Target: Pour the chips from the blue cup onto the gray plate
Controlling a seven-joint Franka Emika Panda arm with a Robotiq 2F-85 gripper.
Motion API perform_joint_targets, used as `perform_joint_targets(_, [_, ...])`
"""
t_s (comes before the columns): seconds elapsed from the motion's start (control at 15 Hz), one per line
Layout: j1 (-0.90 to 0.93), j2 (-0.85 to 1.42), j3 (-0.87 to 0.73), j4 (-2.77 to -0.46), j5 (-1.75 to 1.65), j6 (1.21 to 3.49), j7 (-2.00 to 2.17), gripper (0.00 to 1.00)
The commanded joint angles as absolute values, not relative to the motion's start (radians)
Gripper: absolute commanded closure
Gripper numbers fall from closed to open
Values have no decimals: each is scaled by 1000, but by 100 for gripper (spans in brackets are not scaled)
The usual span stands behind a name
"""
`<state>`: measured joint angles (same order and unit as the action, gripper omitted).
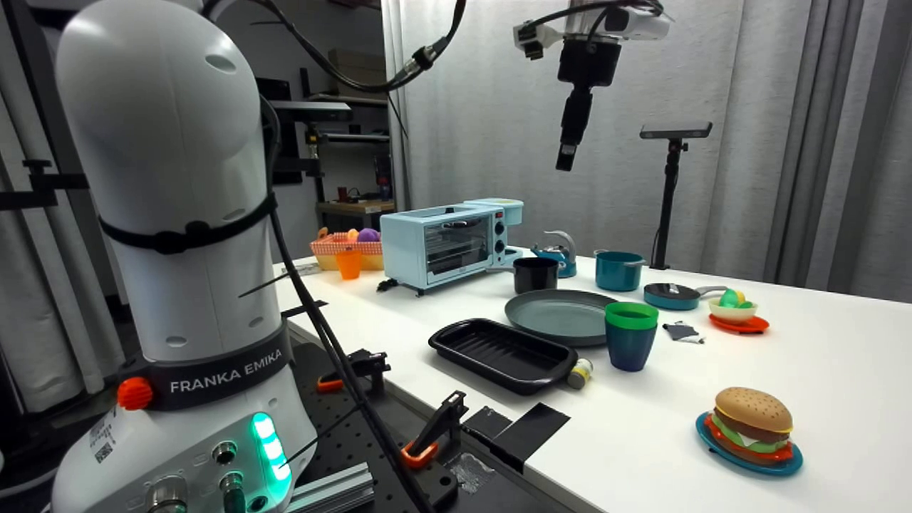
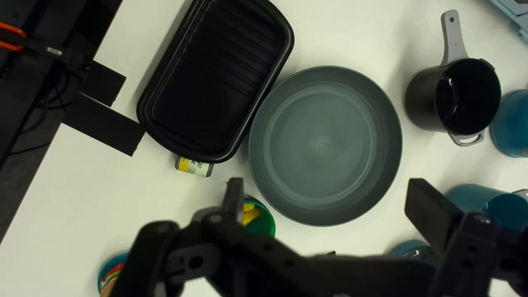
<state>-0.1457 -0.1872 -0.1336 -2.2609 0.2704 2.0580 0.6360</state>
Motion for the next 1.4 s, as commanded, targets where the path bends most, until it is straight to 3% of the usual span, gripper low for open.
perform_joint_targets(0.0, [-169,-173,-163,-2267,335,2056,573,0])
perform_joint_targets(1.33, [-210,-114,-220,-2284,442,2053,452,0])
